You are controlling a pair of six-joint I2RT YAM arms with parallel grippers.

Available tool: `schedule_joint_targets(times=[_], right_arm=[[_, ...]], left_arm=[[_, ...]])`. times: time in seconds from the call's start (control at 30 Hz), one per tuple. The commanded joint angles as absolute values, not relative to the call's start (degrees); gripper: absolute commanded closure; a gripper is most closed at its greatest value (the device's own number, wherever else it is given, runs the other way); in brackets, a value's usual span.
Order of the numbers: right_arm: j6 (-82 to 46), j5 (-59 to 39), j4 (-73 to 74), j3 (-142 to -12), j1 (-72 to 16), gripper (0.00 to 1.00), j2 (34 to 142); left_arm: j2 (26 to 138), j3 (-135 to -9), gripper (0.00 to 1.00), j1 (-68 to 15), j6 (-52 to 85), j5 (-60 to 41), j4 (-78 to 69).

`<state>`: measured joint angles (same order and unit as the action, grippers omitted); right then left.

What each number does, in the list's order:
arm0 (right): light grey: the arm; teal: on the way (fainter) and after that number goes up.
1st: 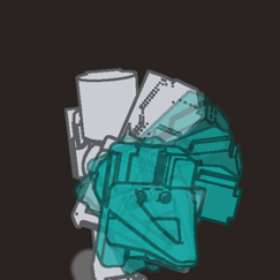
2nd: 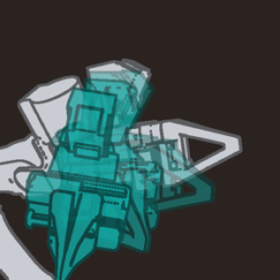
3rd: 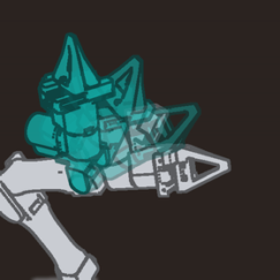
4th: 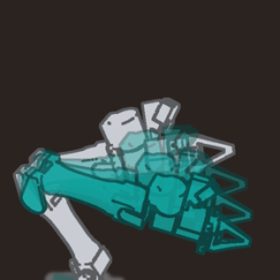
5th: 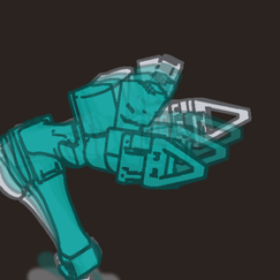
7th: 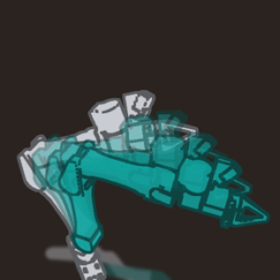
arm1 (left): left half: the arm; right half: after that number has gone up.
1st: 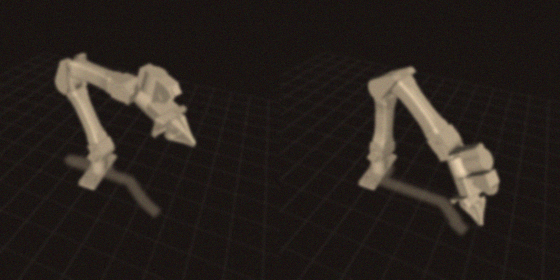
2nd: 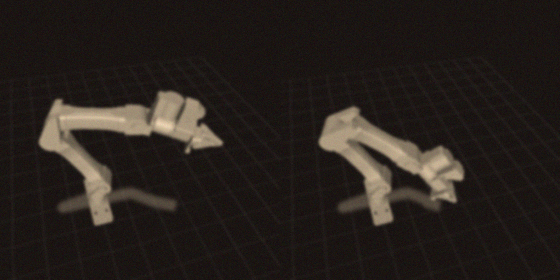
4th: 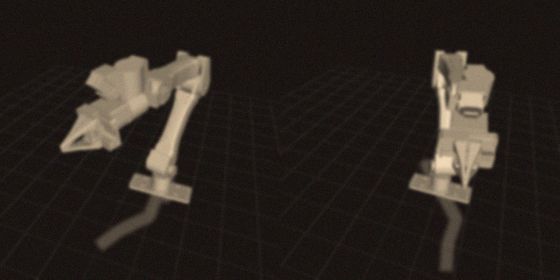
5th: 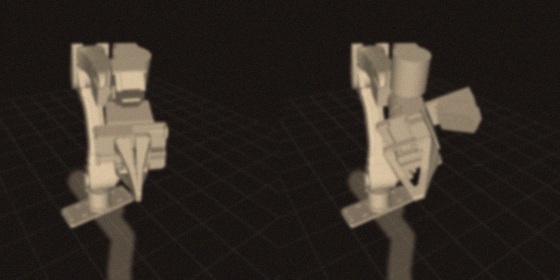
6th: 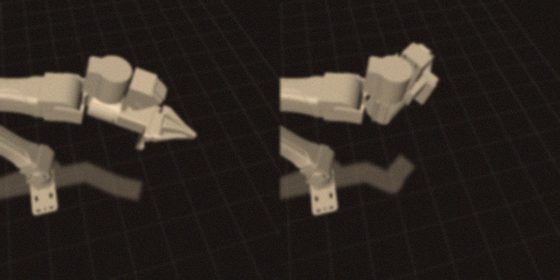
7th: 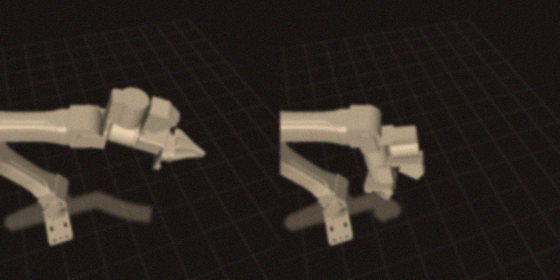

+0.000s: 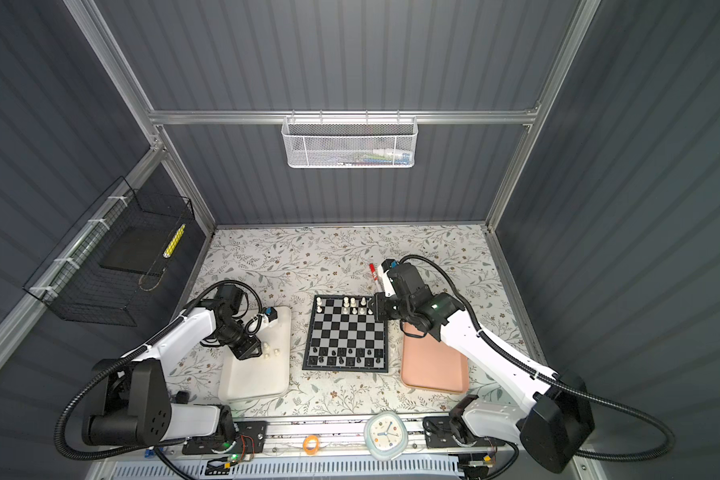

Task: Set up the chess pieces on the board
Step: 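Lower the left gripper toward a white pawn in the white tray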

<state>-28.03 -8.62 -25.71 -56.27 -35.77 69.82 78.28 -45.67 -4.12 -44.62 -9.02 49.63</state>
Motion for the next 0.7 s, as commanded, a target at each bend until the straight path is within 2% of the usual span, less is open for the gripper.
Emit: schedule_joint_targets(times=[0.0,0.67], right_arm=[[-27.85,-8.91,-25.20,-55.90,-35.57,0.75,70.27],[-27.94,-9.05,-24.84,-55.52,-35.57,0.75,70.42]], left_arm=[[78.84,-45.02,0.66,-3.78,-45.53,-9.57,49.62],[79.56,-43.83,0.73,-3.78,-45.53,-8.70,47.55]])
